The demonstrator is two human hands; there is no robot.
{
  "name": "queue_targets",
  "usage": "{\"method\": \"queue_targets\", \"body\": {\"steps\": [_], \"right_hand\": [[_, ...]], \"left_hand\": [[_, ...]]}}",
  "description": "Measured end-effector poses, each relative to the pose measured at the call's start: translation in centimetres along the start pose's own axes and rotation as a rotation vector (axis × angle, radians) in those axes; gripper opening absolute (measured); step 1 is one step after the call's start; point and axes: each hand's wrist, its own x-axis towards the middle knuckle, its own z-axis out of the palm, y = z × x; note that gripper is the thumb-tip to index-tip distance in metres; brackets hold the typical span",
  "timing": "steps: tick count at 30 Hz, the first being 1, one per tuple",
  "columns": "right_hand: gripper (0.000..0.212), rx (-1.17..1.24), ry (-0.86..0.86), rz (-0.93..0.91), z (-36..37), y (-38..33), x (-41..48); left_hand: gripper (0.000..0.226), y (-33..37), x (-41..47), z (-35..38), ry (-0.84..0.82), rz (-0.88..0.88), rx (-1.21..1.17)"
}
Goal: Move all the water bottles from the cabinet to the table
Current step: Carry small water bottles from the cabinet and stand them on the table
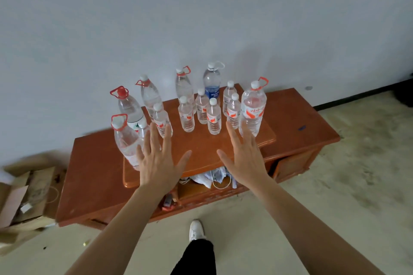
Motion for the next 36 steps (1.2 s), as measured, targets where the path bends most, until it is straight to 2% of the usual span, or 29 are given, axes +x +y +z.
{"method": "queue_targets", "body": {"steps": [8,16,21,26,29,32,36], "right_hand": [[0.097,0.000,-0.092,0.072,3.5,0.4,14.9],[0.108,0.103,-0.182,0.180,10.0,5.3,21.3],[0.114,0.168,-0.202,0.182,14.8,9.2,24.1],[0.112,0.241,-0.135,0.198,19.9,12.6,26.0],[0.111,0.311,-0.068,0.195,22.5,13.1,26.2],[0.108,0.335,0.102,0.160,24.3,13.5,26.3],[0.098,0.394,0.157,0.133,24.5,13.5,26.6]], "left_hand": [[0.094,-2.6,15.6,3.5,-0.172,-0.007,-0.135],[0.100,-1.9,23.5,11.5,-0.306,-0.114,-0.232],[0.106,-1.7,25.2,16.9,-0.275,-0.260,-0.387],[0.111,-1.5,26.4,23.2,-0.233,-0.443,-0.507],[0.111,-1.4,27.3,25.8,-0.156,-0.460,-0.555],[0.108,-1.2,28.6,27.5,-0.049,-0.448,-0.591],[0.088,-1.2,29.5,27.9,0.012,-0.408,-0.638]]}}
